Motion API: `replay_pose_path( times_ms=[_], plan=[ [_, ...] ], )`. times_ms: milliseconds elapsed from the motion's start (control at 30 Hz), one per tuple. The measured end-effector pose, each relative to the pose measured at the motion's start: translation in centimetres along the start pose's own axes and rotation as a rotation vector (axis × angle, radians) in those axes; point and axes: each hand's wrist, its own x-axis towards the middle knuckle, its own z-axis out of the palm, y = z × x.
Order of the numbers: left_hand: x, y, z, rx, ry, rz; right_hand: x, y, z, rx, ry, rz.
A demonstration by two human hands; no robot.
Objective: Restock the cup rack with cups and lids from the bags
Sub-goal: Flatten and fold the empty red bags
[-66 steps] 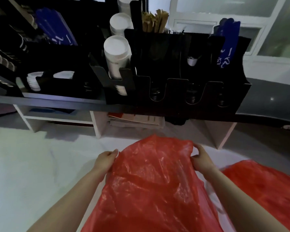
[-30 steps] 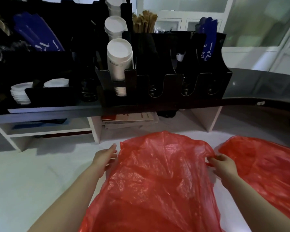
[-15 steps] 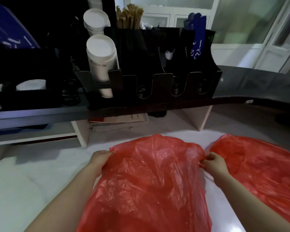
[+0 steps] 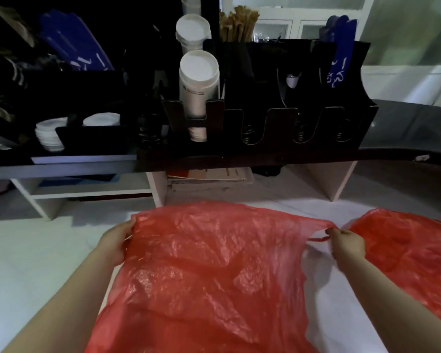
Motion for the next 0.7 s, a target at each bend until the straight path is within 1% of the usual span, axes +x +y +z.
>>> replay_pose_path(
  times_ms=[33,100,133,200,233,267,300,367,400,433,467,533,567,600,633,667,700],
  plan=[
    [0.0,0.1,-0.7,-0.006,0.017,-0.002,-0.3,-0.3,0.2,0.079,-0.007,0.046],
    [0.2,0.3,-2.0,0.022,0.033,0.008,-1.1,-1.0,0.7,0.319,-0.066,0.177],
    [0.3,0.3,-2.5,0.036,0.039,0.017,-1.4,-1.3,0.8,0.436,-0.1,0.204],
    [0.6,0.3,-3.0,0.041,0.069,0.05,-1.8,-1.9,1.2,0.606,-0.127,0.182],
    [0.7,0.3,-3.2,0.053,0.099,0.08,-1.9,-2.2,1.2,0.711,-0.169,0.203],
    [0.9,0.3,-3.3,0.081,0.141,0.12,-2.2,-2.4,1.4,0.753,-0.212,0.214],
    [1.0,0.2,-3.4,0.131,0.2,0.165,-2.6,-2.8,1.8,0.754,-0.289,0.219],
    [1.3,0.1,-3.6,0.314,0.336,0.27,-2.9,-3.0,1.8,0.717,-0.372,0.243],
    [1.4,0.1,-3.8,0.359,0.381,0.303,-3.1,-3.1,2.0,0.67,-0.387,0.24],
    [1.6,0.2,-3.9,0.356,0.402,0.314,-3.2,-3.4,1.9,0.64,-0.401,0.228],
    [1.8,0.3,-4.1,0.314,0.389,0.294,-3.3,-3.4,2.0,0.618,-0.395,0.205],
    [2.2,0.2,-4.4,0.144,0.302,0.162,-3.4,-3.6,1.8,0.573,-0.351,0.181],
    [2.4,0.1,-4.4,0.093,0.275,0.115,-3.4,-3.7,1.7,0.548,-0.329,0.167],
    [2.6,0.0,-4.5,0.095,0.269,0.115,-3.4,-3.8,1.6,0.511,-0.311,0.143],
    [2.7,-0.2,-4.5,0.145,0.289,0.161,-3.2,-3.9,1.6,0.475,-0.299,0.122],
    [2.7,-0.2,-4.6,0.253,0.325,0.241,-3.2,-3.9,1.5,0.458,-0.285,0.109],
    [2.6,-0.2,-4.9,0.411,0.362,0.333,-3.0,-3.9,1.3,0.451,-0.267,0.107]
  ],
)
